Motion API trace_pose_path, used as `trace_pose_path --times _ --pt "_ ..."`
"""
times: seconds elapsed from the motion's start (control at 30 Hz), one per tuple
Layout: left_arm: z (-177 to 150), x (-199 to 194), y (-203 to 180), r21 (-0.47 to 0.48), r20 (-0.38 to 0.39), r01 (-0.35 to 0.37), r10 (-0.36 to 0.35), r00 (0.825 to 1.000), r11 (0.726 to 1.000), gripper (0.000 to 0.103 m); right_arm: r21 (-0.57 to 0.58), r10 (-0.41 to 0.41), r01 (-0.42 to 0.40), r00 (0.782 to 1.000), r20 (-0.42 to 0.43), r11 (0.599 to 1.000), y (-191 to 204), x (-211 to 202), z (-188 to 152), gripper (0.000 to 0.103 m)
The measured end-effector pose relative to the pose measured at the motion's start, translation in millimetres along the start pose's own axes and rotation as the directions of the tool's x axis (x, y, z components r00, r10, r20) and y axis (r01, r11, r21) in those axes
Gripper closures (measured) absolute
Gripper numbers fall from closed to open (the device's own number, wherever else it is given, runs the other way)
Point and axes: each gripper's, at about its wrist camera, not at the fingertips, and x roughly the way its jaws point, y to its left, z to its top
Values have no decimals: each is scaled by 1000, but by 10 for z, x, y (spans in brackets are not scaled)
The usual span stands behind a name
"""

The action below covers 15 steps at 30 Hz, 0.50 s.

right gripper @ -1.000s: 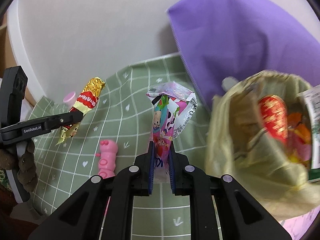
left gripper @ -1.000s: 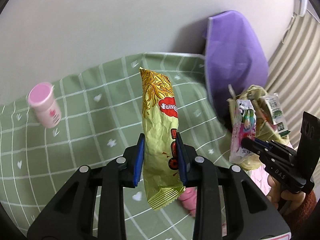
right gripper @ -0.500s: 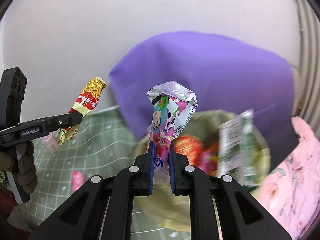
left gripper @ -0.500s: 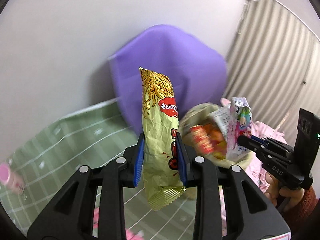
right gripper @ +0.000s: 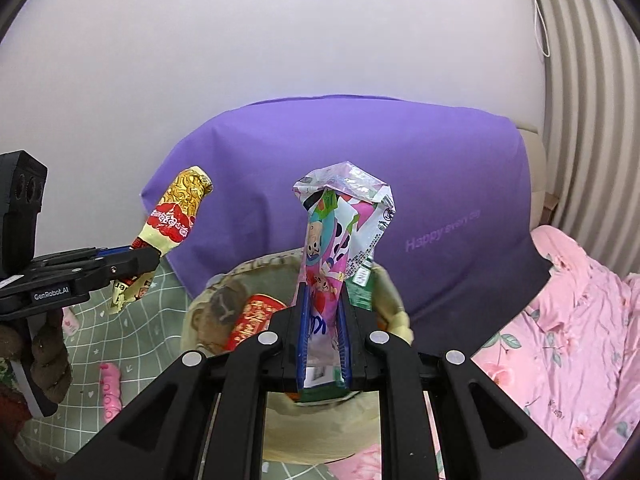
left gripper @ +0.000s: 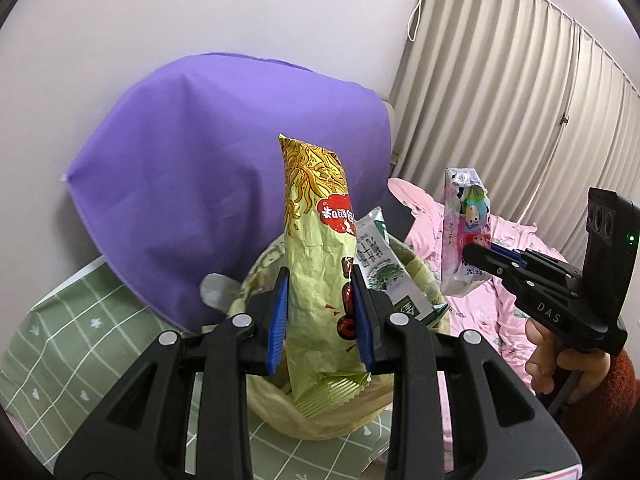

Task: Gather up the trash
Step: 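Carry the wafer stick and candy packet over the yellow trash bag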

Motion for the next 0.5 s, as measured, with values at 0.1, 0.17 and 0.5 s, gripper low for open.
trace_pose_path --times 0.1,0.17,0.5 --pt "21 142 -31 1 -12 9 -9 1000 1000 75 5 -3 3 1000 -5 1000 -51 16 -14 89" --pt "15 213 -33 2 -20 15 -15 1000 1000 75 6 -2 2 1000 -10 1000 -78 33 2 89" --pt "2 562 -43 1 -94 60 -60 994 998 75 4 51 -51 997 -53 999 -152 259 7 89"
